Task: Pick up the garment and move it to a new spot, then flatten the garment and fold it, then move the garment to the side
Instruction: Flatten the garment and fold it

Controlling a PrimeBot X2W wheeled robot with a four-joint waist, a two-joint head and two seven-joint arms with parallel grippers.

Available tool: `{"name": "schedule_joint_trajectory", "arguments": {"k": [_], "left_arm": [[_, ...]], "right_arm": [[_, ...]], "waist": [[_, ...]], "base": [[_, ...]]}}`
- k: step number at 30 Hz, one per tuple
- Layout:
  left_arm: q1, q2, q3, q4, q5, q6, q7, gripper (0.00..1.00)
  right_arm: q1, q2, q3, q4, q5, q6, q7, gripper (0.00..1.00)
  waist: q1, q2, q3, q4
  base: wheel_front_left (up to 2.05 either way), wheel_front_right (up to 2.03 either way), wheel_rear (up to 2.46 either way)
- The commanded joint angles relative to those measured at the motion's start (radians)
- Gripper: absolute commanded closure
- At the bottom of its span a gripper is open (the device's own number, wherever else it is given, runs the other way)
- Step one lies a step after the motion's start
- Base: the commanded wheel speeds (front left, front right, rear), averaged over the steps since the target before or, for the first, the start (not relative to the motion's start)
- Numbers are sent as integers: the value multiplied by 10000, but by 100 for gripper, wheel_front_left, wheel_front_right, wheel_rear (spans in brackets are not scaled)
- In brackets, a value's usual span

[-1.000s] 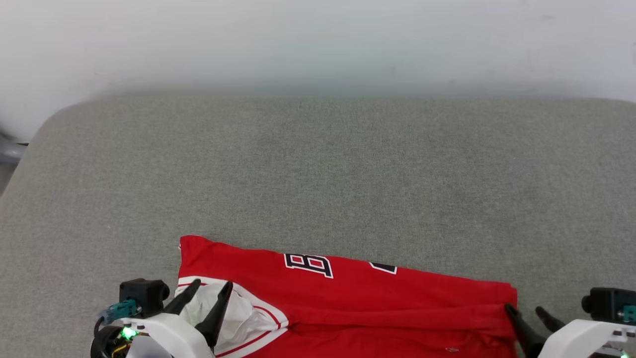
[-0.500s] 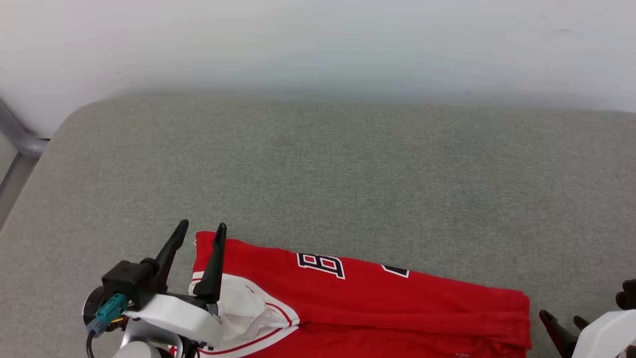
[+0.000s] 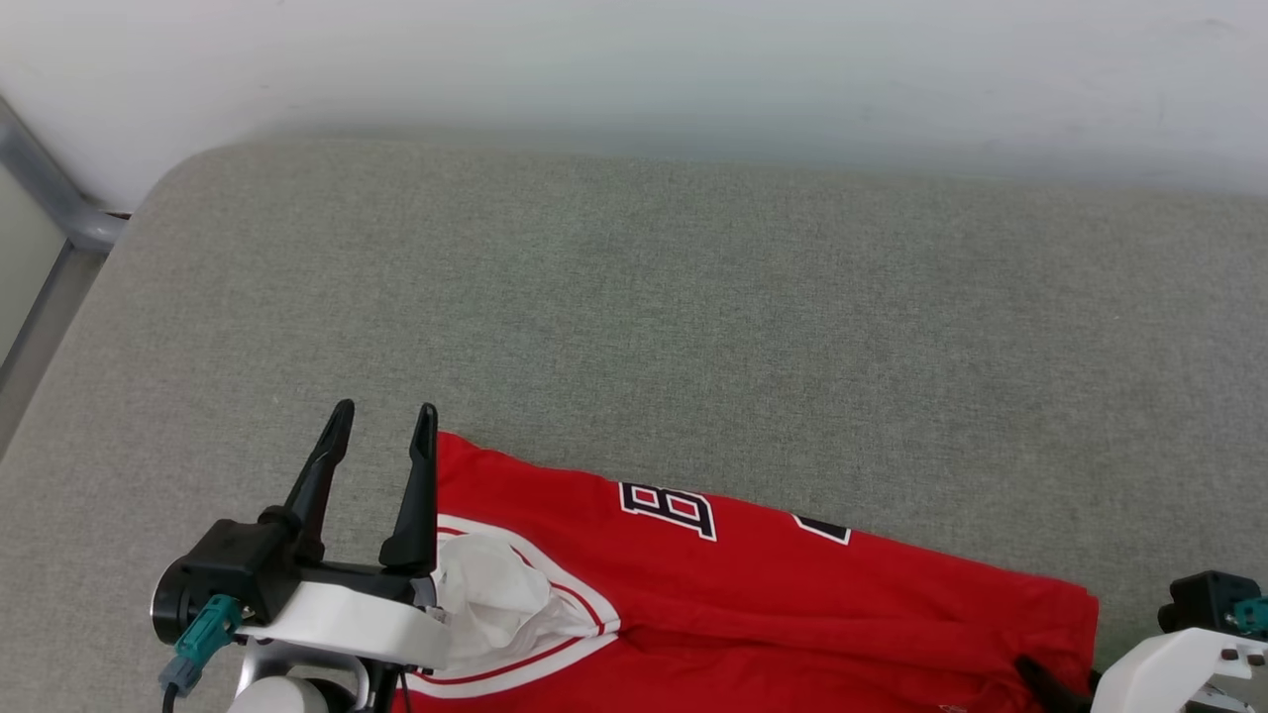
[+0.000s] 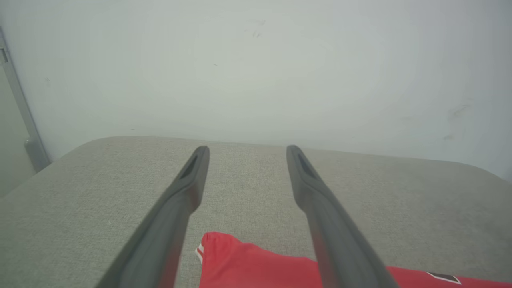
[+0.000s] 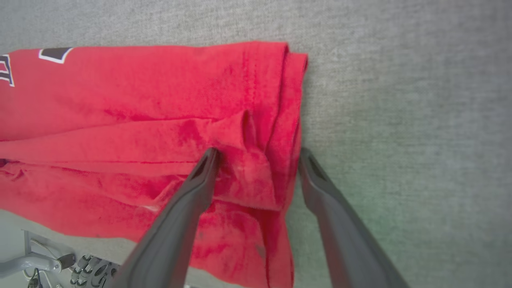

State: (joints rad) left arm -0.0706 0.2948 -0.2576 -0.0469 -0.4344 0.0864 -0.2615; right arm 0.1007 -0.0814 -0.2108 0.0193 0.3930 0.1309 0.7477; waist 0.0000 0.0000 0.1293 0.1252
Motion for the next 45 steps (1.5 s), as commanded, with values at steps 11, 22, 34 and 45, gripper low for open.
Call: {"name": "schedule_joint_trajectory", "arguments": {"k": [11,22,34,45], "left_arm": [[175,-463,544,221,436,-562,-46,0],[434,-657,742,525,733,-621,-47,0],[652,-730,746,696,853,-595,-47,0],[562,-685,636,794,835,-505,17,0]], "right_arm": [[-471,-203,786,965,646,-4,494,100],[-639,-907,307,54,827,-9,625,100],[-407,-946,-2154,-459,651,-6,1373,100],[-1100,316,-2443,-509,4924,-4,4171,100]], "waist": [[0,0,49,-113],[0,0,-384,-299],[0,0,-733,-564],[0,0,-854,-549]], "base": [[0,0,0],[0,0,0],[0,0,0],[0,0,0]]}}
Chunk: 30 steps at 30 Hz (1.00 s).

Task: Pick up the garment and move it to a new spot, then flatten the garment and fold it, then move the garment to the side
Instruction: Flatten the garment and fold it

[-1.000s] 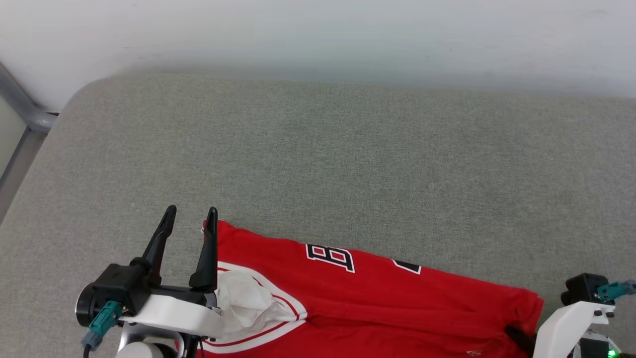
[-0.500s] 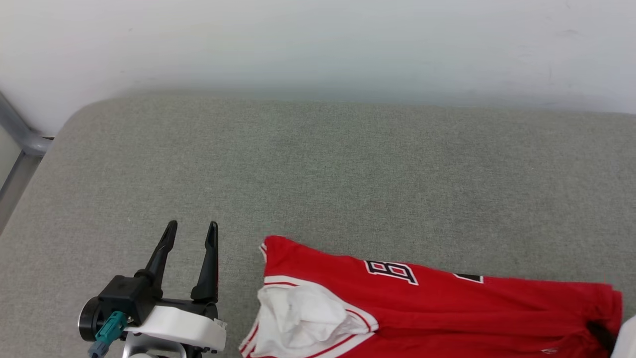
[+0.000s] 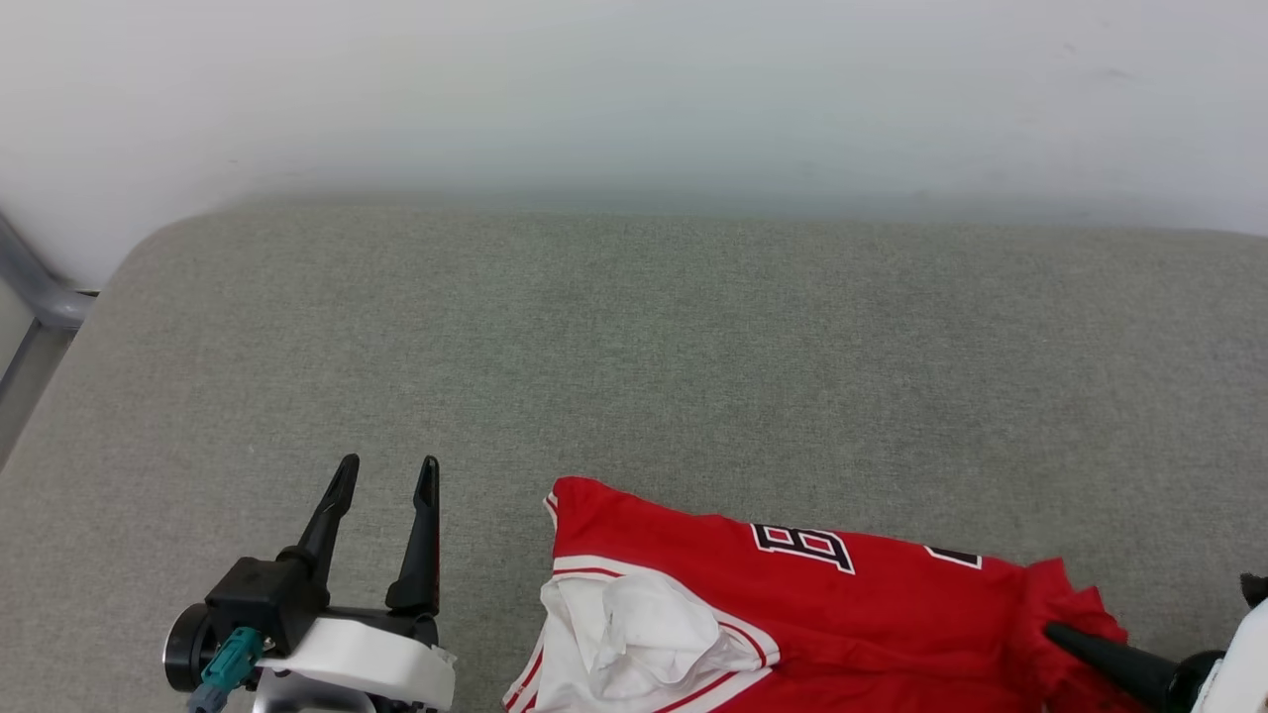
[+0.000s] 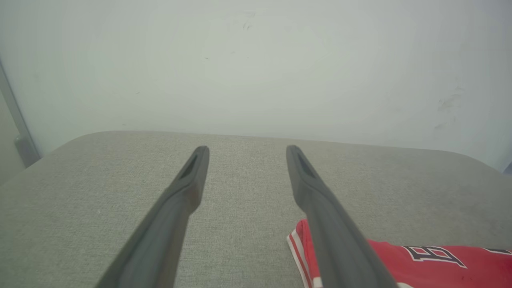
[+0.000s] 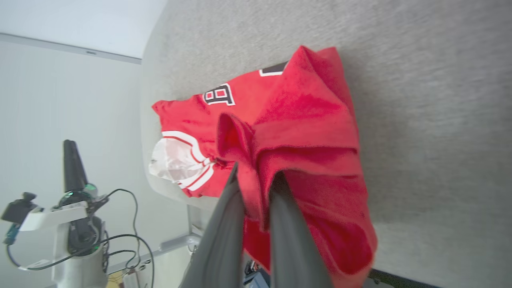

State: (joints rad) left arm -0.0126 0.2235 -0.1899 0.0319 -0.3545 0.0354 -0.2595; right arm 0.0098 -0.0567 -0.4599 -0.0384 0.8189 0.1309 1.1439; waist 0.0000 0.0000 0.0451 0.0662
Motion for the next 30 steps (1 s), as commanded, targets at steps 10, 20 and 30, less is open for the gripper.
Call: {"name": "schedule_joint_trajectory", "arguments": {"k": [10,20,30], "left_arm": [[-333,-10,-181,30,3,-16,76,0],[-749,-143,-282,169,-91,-131,11,0],[-1135,-312,-270,374,-26,-260,-45,0]], "right_arm": [[-422,73,2099,1183,4756,-4,-238,100],[-1581,71,5121,1834,5930,-4,-2001,100],[-2767,69,7292,3118,5513,-4,-3655,100]], "waist": [[0,0,149,533],[0,0,749,1147],[0,0,1305,1424]], "base": [[0,0,0],[0,0,0],[0,0,0]]}}
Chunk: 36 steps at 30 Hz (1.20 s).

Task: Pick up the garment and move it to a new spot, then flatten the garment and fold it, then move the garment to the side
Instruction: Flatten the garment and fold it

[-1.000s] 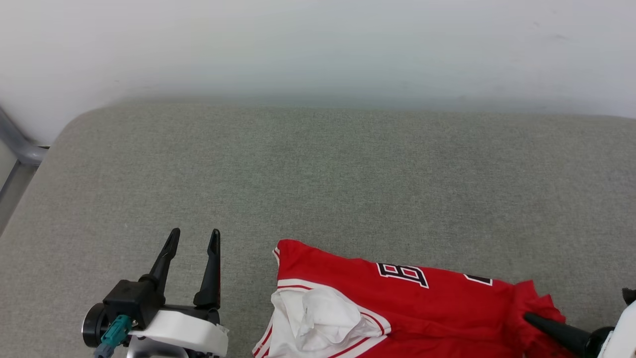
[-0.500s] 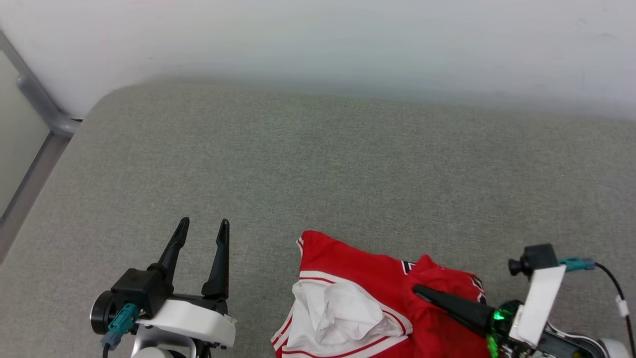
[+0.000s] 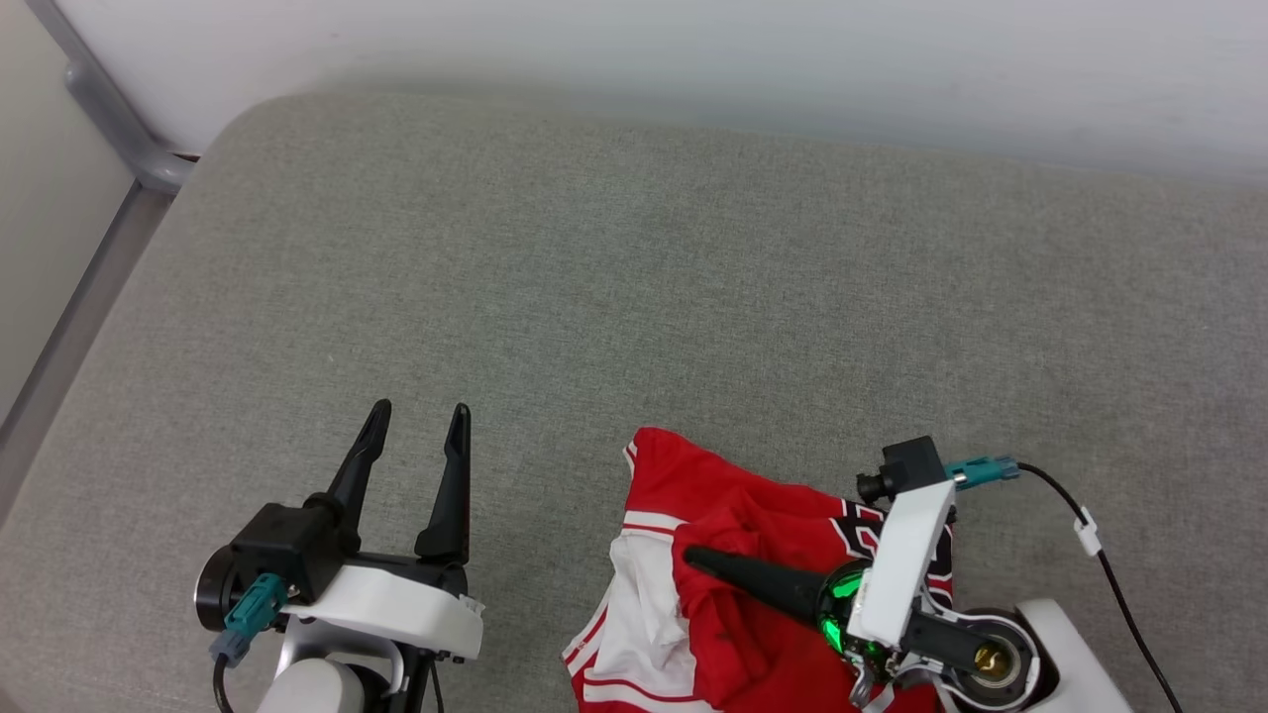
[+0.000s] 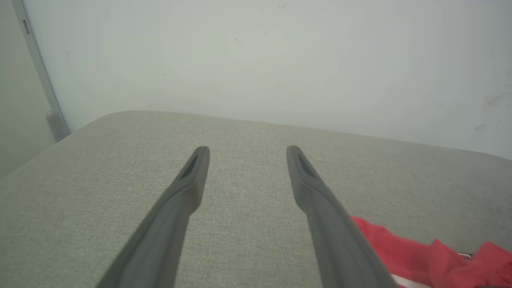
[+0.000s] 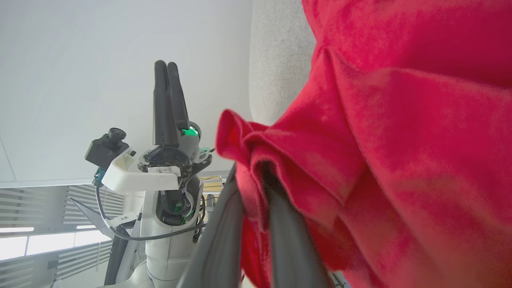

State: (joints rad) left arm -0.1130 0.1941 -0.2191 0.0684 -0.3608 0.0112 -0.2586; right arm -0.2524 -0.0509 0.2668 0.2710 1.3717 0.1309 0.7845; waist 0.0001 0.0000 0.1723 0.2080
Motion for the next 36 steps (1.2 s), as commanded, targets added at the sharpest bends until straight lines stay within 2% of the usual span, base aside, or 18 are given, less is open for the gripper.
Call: {"name": "schedule_joint_trajectory", "arguments": {"k": [1,2,3,4,8,14,17,21,28,31,36], "left_arm": [[-148,-29,36,30,37,-26,-59,0],[-158,-42,45,47,41,-34,-59,0],[-165,-49,56,55,55,-49,-64,0],[-201,-71,78,90,121,-92,-73,0],[-242,-95,109,156,154,-137,-80,0],[-139,-111,178,206,255,-171,-85,0],[-64,-122,168,219,283,-188,-86,0],[40,-95,191,251,338,-118,-85,0],[284,-71,321,262,437,158,-84,0],[426,-43,391,302,439,259,-75,0],[566,18,353,391,480,352,-48,0]], "right_arm": [[-206,5,152,165,-117,-4,-158,84],[-239,8,301,270,-173,-3,-228,73],[-273,10,397,343,-151,-4,-336,59],[-397,9,647,540,-110,-4,-595,0],[-583,4,957,566,-302,-4,-847,0],[-619,-180,1338,-503,-653,-3,-1389,0],[-555,-587,1370,-1295,-1257,-4,-2209,0],[-262,-1239,1123,-1749,-2691,-4,-3669,0],[513,-1984,-425,-1885,-5576,-4,-5287,0],[965,-1959,-1437,-2115,-7121,-4,-5612,0],[1937,-1352,-2922,-3064,-9431,-4,-5718,0]], "waist": [[-1,0,68,-4],[-1,0,93,-12],[-1,0,117,-23],[-1,0,164,-87],[-1,0,146,-197],[-1,0,-52,-340],[-1,0,-169,-407],[-1,0,-391,-541],[-1,0,-843,-887],[-1,0,-1037,-1059],[-1,0,-1388,-1211]], "base": [[0,0,0],[0,0,0],[0,0,0],[0,0,0],[0,0,0],[0,0,0],[0,0,0],[0,0,0],[0,0,0],[0,0,0],[0,0,0]]}}
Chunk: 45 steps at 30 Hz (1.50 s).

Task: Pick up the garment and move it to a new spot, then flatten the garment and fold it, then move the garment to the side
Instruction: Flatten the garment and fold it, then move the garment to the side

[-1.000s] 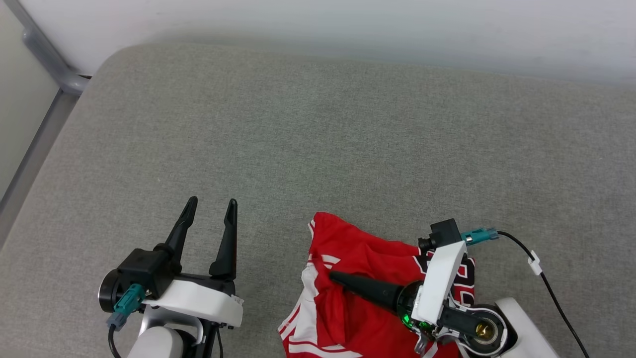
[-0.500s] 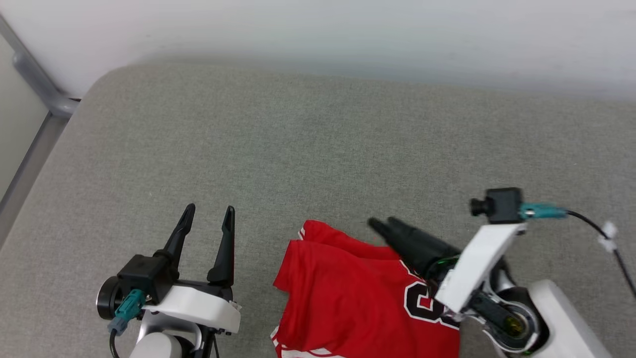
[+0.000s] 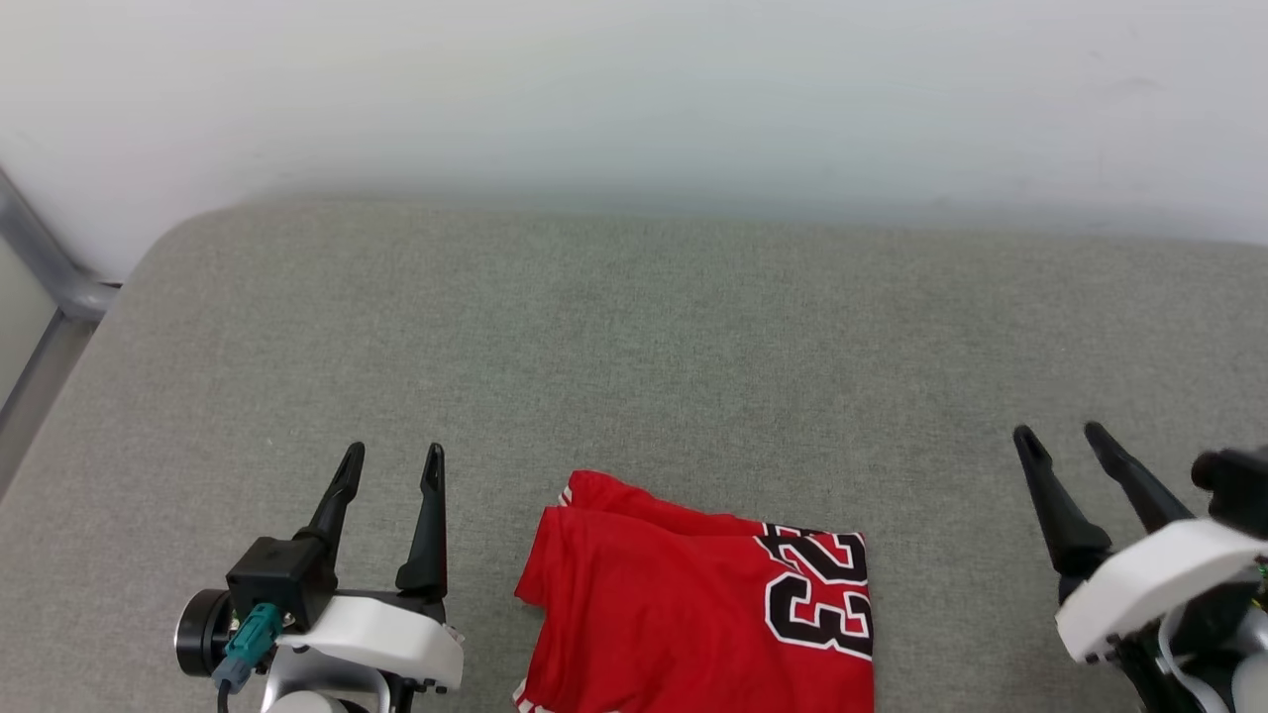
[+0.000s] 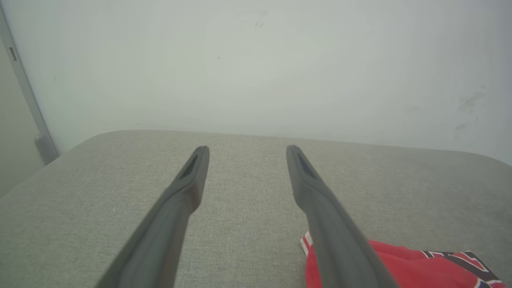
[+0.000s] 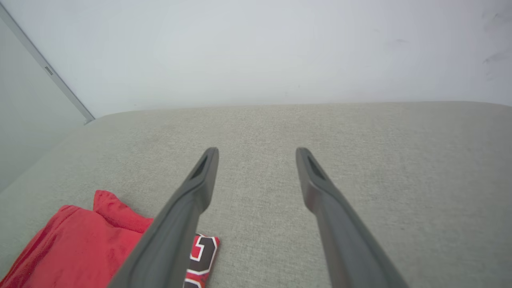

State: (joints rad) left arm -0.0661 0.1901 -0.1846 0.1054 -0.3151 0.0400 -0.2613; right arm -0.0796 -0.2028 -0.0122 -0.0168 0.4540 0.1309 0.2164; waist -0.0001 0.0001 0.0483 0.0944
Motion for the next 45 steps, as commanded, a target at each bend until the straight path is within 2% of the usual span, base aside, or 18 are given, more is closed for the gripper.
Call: {"name": "schedule_joint_trajectory", "arguments": {"k": [1,6,9,18,27,36,40,45], "left_arm": [[139,80,-6,46,40,58,-17,0],[287,111,-72,126,70,166,46,0],[400,139,-91,160,109,188,35,0],[711,191,-123,307,125,237,-5,0],[764,182,-151,343,102,223,-30,0],[366,55,-213,292,69,125,-41,0],[116,-19,-234,212,100,65,-49,0],[-213,-200,-179,29,176,-54,-55,0]], "right_arm": [[423,254,-397,-400,-776,-4,-60,0],[1297,837,-1215,-1348,-2456,-4,-450,0],[1674,1042,-1410,-1630,-2851,-4,-906,0],[2409,1383,-1272,-1710,-3039,-4,-1790,0],[2452,1503,-1166,-1683,-2911,-4,-1757,0],[2424,1527,-1824,-1505,-2684,-4,-1153,0],[2371,1357,-2197,-1029,-2132,-4,-410,0],[2127,1050,-1823,-269,-1089,-4,900,0]], "waist": [[1,-1,-226,-90],[1,-1,-603,-162],[1,-1,-722,-229],[1,-1,-850,-454],[1,-1,-839,-522],[1,-1,-612,-302],[1,-1,-307,-66],[1,-1,217,274]], "base": [[0,0,0],[0,0,0],[0,0,0],[0,0,0],[0,0,0],[0,0,0],[0,0,0],[0,0,0]]}}
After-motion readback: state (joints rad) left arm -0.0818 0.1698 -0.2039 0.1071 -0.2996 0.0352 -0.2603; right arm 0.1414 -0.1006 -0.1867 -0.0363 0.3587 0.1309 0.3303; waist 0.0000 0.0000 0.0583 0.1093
